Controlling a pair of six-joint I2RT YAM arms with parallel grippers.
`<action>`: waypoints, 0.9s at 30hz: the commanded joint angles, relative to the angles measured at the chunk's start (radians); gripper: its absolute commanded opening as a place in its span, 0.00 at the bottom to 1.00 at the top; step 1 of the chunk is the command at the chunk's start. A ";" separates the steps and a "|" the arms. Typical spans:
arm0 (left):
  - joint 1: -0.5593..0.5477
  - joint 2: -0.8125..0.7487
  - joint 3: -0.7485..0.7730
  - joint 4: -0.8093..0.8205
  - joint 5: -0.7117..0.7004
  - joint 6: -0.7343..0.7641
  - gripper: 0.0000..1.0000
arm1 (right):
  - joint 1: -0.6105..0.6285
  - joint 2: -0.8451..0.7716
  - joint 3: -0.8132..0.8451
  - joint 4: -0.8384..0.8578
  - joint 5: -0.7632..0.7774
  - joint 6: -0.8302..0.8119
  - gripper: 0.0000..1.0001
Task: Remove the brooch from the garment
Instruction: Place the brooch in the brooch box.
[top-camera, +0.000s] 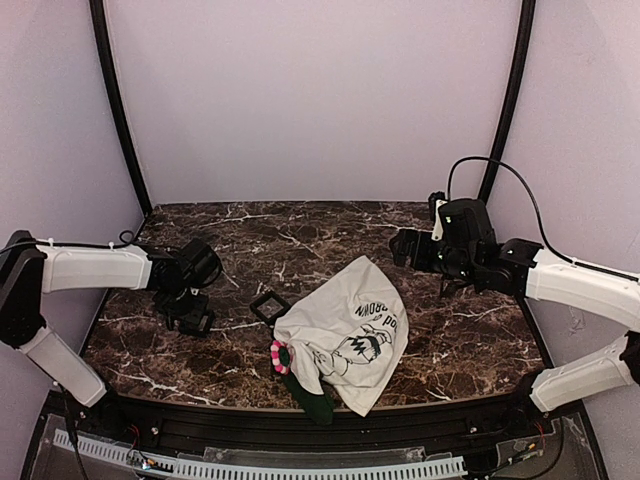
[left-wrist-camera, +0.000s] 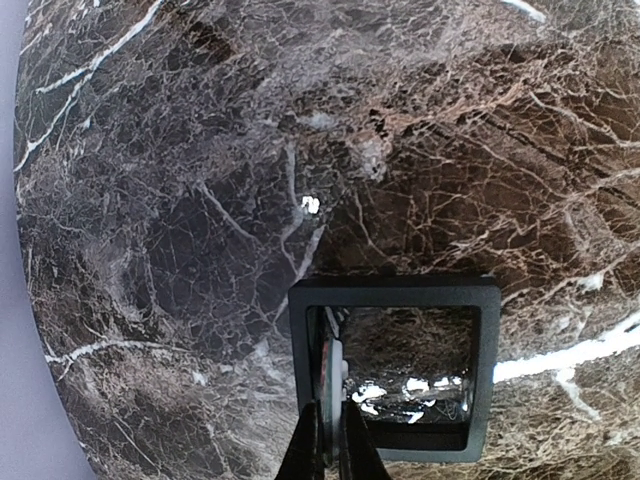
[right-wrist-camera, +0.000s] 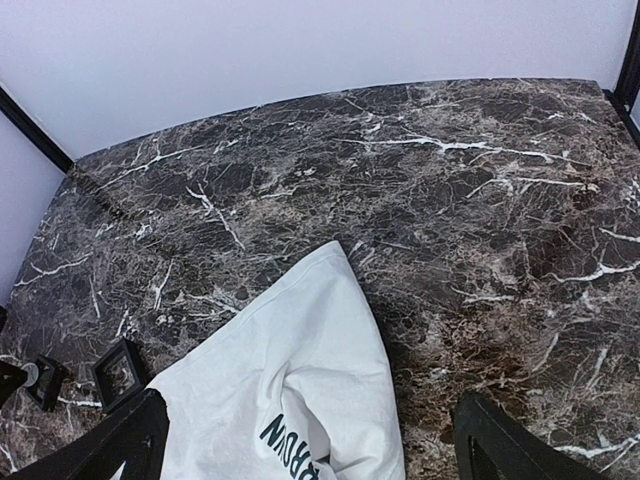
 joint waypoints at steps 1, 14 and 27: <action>0.005 0.007 0.021 -0.013 -0.026 0.010 0.02 | -0.004 -0.013 -0.018 -0.005 0.000 0.009 0.99; 0.005 0.022 0.032 -0.006 0.013 0.023 0.15 | -0.004 -0.006 -0.024 -0.005 -0.014 0.015 0.99; 0.005 0.007 0.034 0.015 0.087 0.027 0.26 | -0.004 0.006 -0.022 -0.007 -0.022 0.019 0.99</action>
